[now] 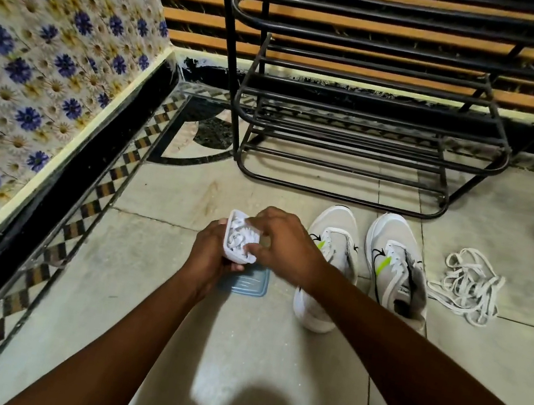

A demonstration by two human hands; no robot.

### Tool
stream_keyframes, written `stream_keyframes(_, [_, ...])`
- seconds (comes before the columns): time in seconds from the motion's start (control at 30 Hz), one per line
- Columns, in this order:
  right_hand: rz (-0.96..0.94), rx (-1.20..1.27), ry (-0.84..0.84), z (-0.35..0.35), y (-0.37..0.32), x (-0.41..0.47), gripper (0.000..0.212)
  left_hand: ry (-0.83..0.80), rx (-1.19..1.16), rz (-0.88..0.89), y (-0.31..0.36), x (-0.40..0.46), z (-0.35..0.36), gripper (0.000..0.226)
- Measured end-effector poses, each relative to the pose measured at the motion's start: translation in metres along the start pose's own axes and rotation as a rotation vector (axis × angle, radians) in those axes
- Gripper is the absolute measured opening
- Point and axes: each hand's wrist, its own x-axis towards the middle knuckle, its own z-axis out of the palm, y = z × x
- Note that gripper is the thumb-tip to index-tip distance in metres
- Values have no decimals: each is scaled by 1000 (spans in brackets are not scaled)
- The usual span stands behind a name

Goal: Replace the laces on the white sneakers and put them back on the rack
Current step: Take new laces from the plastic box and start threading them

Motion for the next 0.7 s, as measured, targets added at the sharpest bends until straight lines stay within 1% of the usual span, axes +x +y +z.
stream_keyframes(0.07, [-39,-5,-86,-5,0,6,45,-35,25,16,2,-4,6,20])
stream_keyframes(0.1, [-58,-26,-94,-7,0,7,44,-39,30,17,3,-5,8,19])
stream_keyframes(0.17, [-86,-56,-76,-7,1,10,36,-54,56,23,3,-3,8,21])
stream_keyframes(0.23, [-90,-47,-47,-9,0,11,28,-66,49,17,3,-2,8,28])
stream_keyframes(0.3, [-81,-9,-19,-12,1,13,27,-65,16,-15,3,-1,9,35])
stream_keyframes(0.37, [-31,66,49,-12,4,15,27,-79,-52,-65,2,2,10,40])
stream_keyframes(0.43, [59,163,142,-13,9,19,22,-84,-115,-111,0,2,6,41])
stream_keyframes(0.5, [154,223,196,-15,15,25,19,-78,-156,-145,-2,2,-3,40])
stream_keyframes(0.63, [342,232,183,-10,37,39,14,-43,-216,-190,-8,4,-25,39])
stream_keyframes(0.7, [391,216,158,-1,46,46,14,-28,-219,-200,-12,6,-33,39])
